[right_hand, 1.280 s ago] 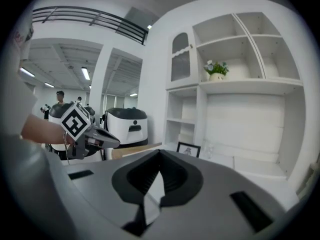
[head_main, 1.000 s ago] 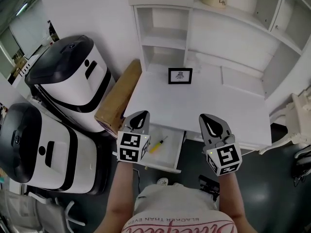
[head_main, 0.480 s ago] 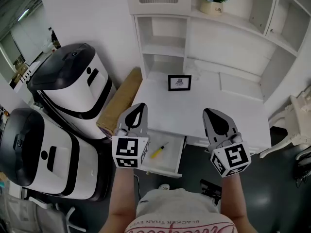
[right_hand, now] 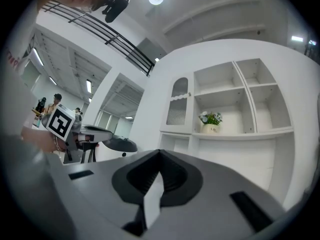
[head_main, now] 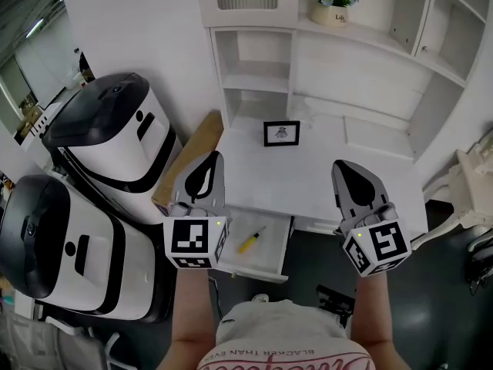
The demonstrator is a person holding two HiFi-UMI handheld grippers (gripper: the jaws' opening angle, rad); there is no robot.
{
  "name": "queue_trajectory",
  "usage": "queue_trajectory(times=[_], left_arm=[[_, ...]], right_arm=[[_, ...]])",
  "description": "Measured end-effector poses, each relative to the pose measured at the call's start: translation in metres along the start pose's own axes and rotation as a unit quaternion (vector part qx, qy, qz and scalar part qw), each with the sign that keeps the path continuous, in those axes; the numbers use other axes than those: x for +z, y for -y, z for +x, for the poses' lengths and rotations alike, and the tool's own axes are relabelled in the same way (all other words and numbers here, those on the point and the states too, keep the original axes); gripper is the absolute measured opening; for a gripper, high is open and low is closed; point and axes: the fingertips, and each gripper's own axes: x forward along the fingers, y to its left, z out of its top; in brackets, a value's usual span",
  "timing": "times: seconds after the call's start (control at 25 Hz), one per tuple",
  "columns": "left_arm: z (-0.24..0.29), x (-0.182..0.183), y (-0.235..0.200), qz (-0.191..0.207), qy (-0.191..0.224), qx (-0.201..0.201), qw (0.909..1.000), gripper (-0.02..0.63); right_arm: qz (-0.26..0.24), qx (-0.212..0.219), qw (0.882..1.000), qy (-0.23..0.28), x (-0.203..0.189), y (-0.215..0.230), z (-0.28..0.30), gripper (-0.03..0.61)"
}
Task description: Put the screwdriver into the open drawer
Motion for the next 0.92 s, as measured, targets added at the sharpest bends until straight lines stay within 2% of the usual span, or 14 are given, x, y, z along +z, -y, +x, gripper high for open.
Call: queue_trajectory(times=[0.28, 0.92], left_arm=[[-0.0015, 0.0112, 0.0030, 0.003, 0.010, -0.002, 0.9999, 0.011], [-0.0040, 0.0110, 0.0072, -0.004, 0.005, -0.001, 1.0000, 0.011]], right_arm=[[-0.001, -0.010, 1.000, -0.001, 0.0043, 0.0047, -0.0047, 0.005], [0.006, -0.014, 1.000, 0.002, 0.0065, 0.0038, -0.0102, 0.005]])
